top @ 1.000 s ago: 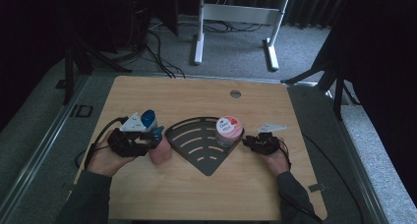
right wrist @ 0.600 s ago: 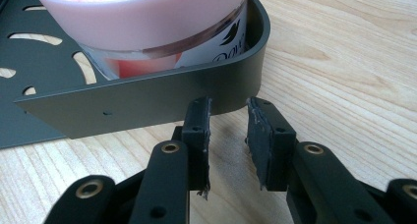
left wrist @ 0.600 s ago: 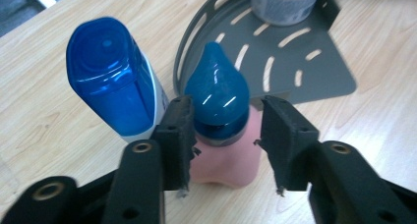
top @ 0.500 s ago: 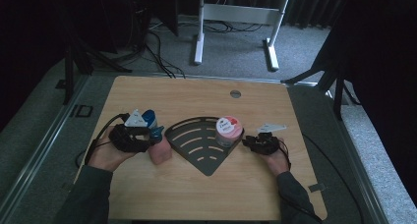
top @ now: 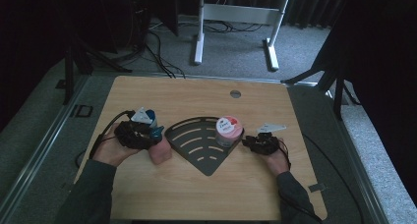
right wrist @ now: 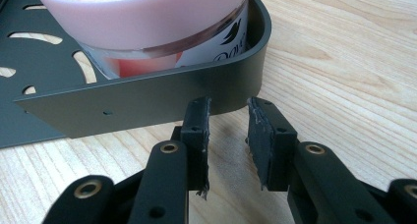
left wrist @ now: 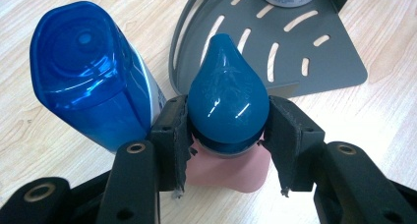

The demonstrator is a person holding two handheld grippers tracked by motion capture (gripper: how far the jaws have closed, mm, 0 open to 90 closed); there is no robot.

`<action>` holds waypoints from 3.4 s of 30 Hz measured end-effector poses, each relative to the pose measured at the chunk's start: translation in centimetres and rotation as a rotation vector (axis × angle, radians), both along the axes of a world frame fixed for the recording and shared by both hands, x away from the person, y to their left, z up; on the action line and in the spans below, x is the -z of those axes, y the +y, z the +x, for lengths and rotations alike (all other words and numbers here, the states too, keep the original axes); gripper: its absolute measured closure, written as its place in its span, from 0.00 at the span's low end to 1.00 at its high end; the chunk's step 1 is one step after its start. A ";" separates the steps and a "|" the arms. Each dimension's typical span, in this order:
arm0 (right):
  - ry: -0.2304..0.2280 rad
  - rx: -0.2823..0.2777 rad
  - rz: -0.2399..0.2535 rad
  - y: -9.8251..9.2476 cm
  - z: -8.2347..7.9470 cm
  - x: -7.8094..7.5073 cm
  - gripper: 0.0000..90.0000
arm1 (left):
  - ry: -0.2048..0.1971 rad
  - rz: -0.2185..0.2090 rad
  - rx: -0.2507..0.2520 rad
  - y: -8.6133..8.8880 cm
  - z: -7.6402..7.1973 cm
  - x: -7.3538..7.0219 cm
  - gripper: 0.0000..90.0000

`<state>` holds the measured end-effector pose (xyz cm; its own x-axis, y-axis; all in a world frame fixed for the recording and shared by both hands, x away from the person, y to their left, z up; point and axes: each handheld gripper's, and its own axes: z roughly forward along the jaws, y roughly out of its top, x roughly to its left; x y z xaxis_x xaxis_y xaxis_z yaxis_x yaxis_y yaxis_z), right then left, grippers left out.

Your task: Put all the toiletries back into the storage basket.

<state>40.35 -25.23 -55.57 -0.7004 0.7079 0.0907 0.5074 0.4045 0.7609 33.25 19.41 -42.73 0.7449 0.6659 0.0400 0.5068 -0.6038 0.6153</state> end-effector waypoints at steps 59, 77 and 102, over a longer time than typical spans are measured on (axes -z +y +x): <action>0.008 -0.006 -0.005 0.3 0.0 0.2 0.77 | -0.037 -0.014 -0.023 -1.8 -0.7 -1.0 0.64; 0.010 -0.006 -0.003 0.3 0.0 0.2 0.77 | 0.013 0.030 0.004 -1.9 0.7 -0.7 0.54; 0.014 -0.009 0.001 0.3 0.0 0.2 0.76 | 0.050 0.047 0.043 -3.2 2.4 -0.2 0.63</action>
<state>40.31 -24.94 -55.80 -0.7057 0.7014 0.1005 0.5138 0.4089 0.7542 35.61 16.17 -42.53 0.7745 0.6318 0.0325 0.5095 -0.6534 0.5599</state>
